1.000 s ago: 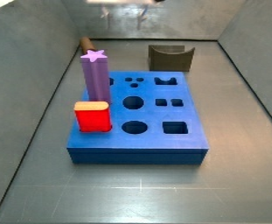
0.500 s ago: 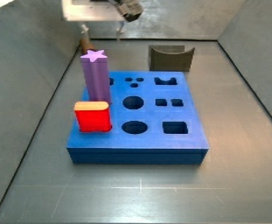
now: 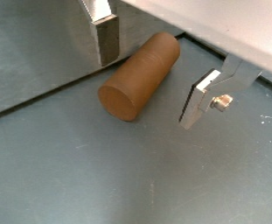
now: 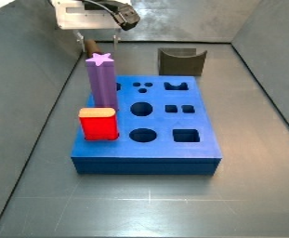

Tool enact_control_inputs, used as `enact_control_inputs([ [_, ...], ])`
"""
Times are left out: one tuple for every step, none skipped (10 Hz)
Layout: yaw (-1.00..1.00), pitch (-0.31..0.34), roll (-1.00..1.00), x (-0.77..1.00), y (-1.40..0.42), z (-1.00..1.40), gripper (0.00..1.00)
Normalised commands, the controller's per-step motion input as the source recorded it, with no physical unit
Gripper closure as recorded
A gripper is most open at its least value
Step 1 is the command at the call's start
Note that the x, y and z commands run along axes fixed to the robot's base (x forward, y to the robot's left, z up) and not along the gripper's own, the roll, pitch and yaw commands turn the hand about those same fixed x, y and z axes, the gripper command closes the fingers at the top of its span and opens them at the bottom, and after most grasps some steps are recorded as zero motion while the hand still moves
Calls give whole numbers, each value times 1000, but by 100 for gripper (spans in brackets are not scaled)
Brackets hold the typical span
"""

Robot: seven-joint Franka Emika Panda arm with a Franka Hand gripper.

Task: Pick up the round object. Move up. Place the round object on the fixture. Regrasp the round object. Move to above the board. Insert the round object.
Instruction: Pick up the round object.

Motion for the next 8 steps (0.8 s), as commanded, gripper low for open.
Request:
enact_control_inputs([
  [197, -57, 66, 0, 0, -351, 0],
  [180, -86, 74, -43, 0, -366, 0],
  [177, -109, 11, -63, 0, -386, 0],
  [131, -103, 0, -71, 9, -346, 0],
  [97, -89, 0, -57, 46, -334, 0],
  [69, -83, -100, -34, 91, -297, 0],
  [-63, -20, -140, -46, 0, -40, 0],
  [0, 0, 0, 0, 0, 0, 100],
])
